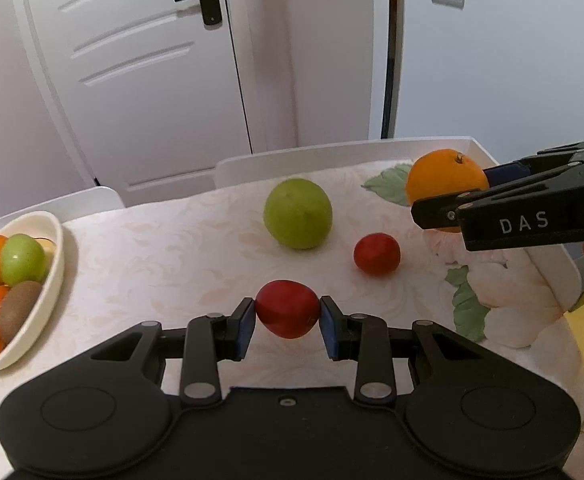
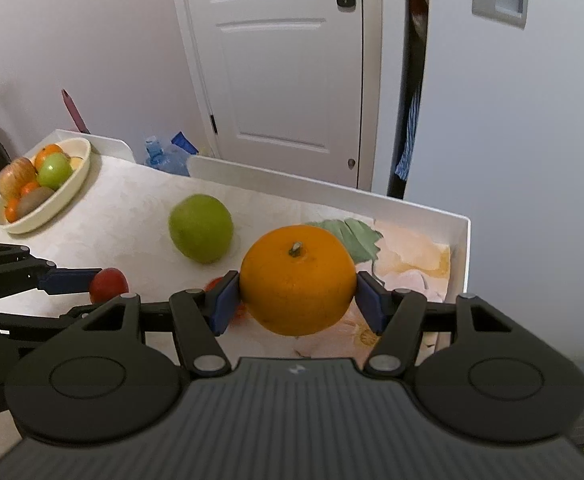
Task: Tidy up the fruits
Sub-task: 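Grasp a red tomato with the left gripper while the right gripper grasps the large orange, then carry the tomato and large orange to the bowl with both grippers, then open the left gripper over the bowl while the right gripper releases the orange, then move both grippers back toward the green apple and last tomato, then grasp the green apple with the left gripper while the right gripper grasps the red tomato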
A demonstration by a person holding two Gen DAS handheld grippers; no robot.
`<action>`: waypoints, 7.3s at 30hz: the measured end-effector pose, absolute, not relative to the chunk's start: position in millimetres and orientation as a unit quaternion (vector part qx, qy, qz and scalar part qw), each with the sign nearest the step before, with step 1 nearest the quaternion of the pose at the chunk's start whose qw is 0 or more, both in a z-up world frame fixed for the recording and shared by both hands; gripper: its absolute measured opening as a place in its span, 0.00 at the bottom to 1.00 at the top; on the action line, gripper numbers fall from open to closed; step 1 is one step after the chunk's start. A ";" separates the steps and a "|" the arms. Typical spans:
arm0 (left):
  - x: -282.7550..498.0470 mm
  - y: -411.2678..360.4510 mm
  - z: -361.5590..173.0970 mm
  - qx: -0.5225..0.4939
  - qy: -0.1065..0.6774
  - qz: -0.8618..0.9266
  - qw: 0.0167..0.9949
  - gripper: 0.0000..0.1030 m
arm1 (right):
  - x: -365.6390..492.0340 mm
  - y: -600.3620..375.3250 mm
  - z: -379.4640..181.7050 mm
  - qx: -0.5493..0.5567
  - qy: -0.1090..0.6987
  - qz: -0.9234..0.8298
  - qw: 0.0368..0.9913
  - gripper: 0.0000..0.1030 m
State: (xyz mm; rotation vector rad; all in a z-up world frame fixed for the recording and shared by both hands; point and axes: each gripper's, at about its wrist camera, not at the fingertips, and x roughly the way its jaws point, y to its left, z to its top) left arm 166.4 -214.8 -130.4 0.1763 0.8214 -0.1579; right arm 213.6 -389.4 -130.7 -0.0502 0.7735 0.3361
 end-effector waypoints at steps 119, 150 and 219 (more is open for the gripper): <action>200.1 122.4 -75.7 0.051 0.384 -0.044 0.921 0.87 | 313.0 -25.7 -90.9 0.004 0.373 0.211 0.904 1.00; 109.8 28.6 -5.8 0.052 0.321 -0.020 0.946 0.95 | 141.6 -163.5 -3.1 -0.010 0.308 0.101 0.946 1.00; 258.3 -203.4 -138.6 0.160 0.410 -0.223 0.870 0.55 | 215.3 -346.6 -163.9 0.000 0.409 0.112 0.906 0.69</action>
